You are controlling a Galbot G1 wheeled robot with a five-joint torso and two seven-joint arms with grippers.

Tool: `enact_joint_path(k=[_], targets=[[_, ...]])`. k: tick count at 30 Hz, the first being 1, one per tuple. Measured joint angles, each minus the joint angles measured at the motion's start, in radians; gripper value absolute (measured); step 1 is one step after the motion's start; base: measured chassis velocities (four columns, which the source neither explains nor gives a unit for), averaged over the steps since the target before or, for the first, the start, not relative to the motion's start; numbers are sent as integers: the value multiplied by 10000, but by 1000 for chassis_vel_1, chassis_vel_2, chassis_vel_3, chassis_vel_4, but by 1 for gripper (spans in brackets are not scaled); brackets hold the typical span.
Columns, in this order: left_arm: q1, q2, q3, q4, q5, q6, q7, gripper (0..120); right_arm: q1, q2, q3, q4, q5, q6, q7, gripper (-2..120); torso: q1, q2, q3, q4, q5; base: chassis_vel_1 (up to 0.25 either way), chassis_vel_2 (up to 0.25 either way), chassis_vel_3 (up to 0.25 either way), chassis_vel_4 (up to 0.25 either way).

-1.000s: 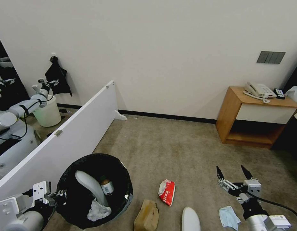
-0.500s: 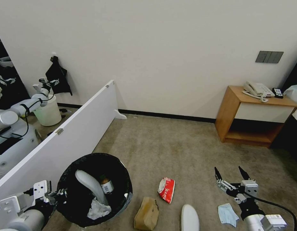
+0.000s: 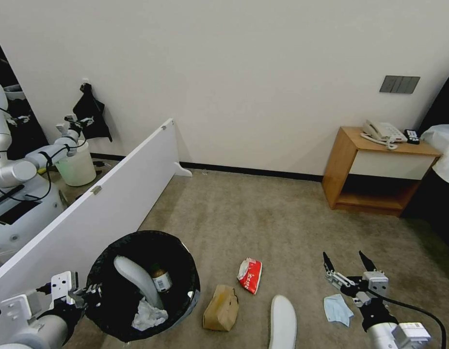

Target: Pick up the trash bin, then pick up the garbage from the floor and place it into the trash bin.

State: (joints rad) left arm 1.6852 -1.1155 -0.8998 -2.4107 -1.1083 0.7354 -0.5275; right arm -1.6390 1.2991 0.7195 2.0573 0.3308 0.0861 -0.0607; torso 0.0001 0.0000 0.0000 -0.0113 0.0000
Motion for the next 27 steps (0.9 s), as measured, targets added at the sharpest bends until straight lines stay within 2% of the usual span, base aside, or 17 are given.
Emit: enact_joint_path(k=[8,14,16,17,19,20,22,23,25,27], targets=[[17,0,-20,-26,7,0,0,3,38,-7,-286,-279,-364,106,-1,100,0,0,-1,0,-1,47,-47,-56,46],[79,-33,-44,-80,18,0,-1,3,239,-186,-1287,-607,-902,-298,898,100,0,0,0,0,-1,0,0,0,0],[117,-36,-74,-116,32,0,-3,3,443,-273,-1847,-702,-894,-868,1109,100,0,0,0,0,0,0,0,0,0],[117,-36,-74,-116,32,0,-3,3,443,-273,-1847,-702,-894,-868,1109,100,0,0,0,0,0,0,0,0,0],[151,-52,-119,-154,44,0,-11,3,764,-313,-2456,-818,-834,-1675,1281,100,0,0,0,0,-1,0,0,0,0],[151,-52,-119,-154,44,0,-11,3,764,-313,-2456,-818,-834,-1675,1281,100,0,0,0,0,-1,0,0,0,0],[192,-78,-147,-189,99,0,-20,3,1141,-335,-3142,-1028,-783,-2376,1655,100,0,0,0,1,-1,0,0,0,0],[192,-78,-147,-189,99,0,-20,3,1141,-335,-3142,-1028,-783,-2376,1655,100,0,0,0,1,-1,0,0,0,0],[199,-118,-145,-198,184,0,-25,3,1565,-366,-3949,-1294,-682,-3066,2213,100,0,0,0,1,-2,0,0,0,0],[182,-133,-138,-201,215,0,-32,3,1773,-364,-4341,-1442,-624,-3367,2439,100,1,0,0,1,0,0,0,0,0]])
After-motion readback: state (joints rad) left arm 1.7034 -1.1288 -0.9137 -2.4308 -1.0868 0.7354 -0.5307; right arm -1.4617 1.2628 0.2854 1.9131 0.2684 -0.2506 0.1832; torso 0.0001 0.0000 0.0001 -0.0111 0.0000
